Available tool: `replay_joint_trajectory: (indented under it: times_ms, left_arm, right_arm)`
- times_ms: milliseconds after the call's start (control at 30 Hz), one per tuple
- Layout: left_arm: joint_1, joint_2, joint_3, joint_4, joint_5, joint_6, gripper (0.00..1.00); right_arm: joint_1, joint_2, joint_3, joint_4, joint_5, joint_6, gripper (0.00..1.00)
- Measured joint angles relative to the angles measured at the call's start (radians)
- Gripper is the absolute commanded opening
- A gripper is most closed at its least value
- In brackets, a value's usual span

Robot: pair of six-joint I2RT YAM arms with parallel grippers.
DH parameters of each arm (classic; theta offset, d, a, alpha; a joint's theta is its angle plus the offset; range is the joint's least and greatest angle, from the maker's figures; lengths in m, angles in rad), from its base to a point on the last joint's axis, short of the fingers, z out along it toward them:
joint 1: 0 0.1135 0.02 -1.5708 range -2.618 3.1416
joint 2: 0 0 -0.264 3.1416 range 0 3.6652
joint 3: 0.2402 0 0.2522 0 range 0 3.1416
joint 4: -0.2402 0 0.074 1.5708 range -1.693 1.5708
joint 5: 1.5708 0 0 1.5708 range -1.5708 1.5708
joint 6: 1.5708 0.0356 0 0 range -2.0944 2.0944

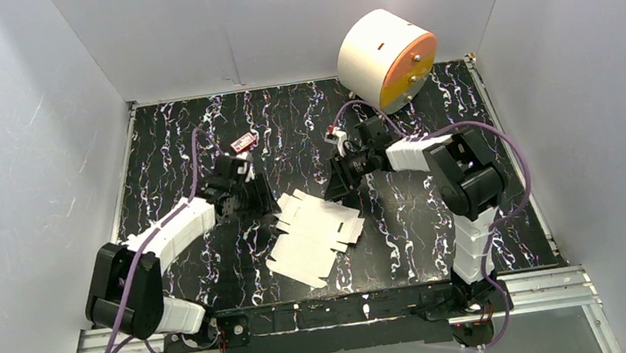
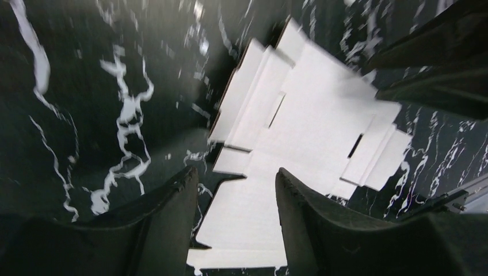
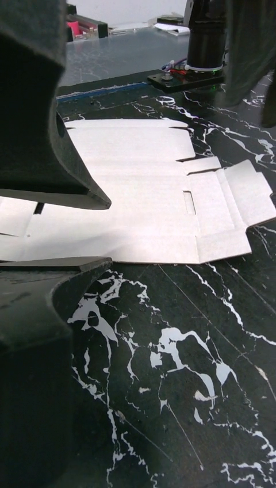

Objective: Fold the paper box

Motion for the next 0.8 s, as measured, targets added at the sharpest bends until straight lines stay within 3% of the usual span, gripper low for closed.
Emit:
replay_joint_trajectory:
  times_ms: [233, 567, 633, 800]
  left_arm:
    - [0.042, 0.146, 0.222, -0.052, 0.031, 0.173, 0.51]
    - [0.058, 0.404, 0.325, -0.107, 0.152, 0.278, 0.42]
    - [0.059, 0.423, 0.344, -0.107, 0.177, 0.289, 0.37]
    - [0.059, 0.468, 0.367, -0.108, 0.235, 0.328, 0.11]
  right_arm:
    - [-0.012, -0.083, -0.045, 0.011, 0.012, -0.007, 0.6]
    - [-0.045, -0.139, -0.129, 0.046, 0.039, -0.005, 0.67]
    - [-0.047, -0.141, -0.129, 0.055, 0.039, -0.005, 0.68]
    - [-0.051, -0.142, -0.13, 0.059, 0.037, -0.007, 0.68]
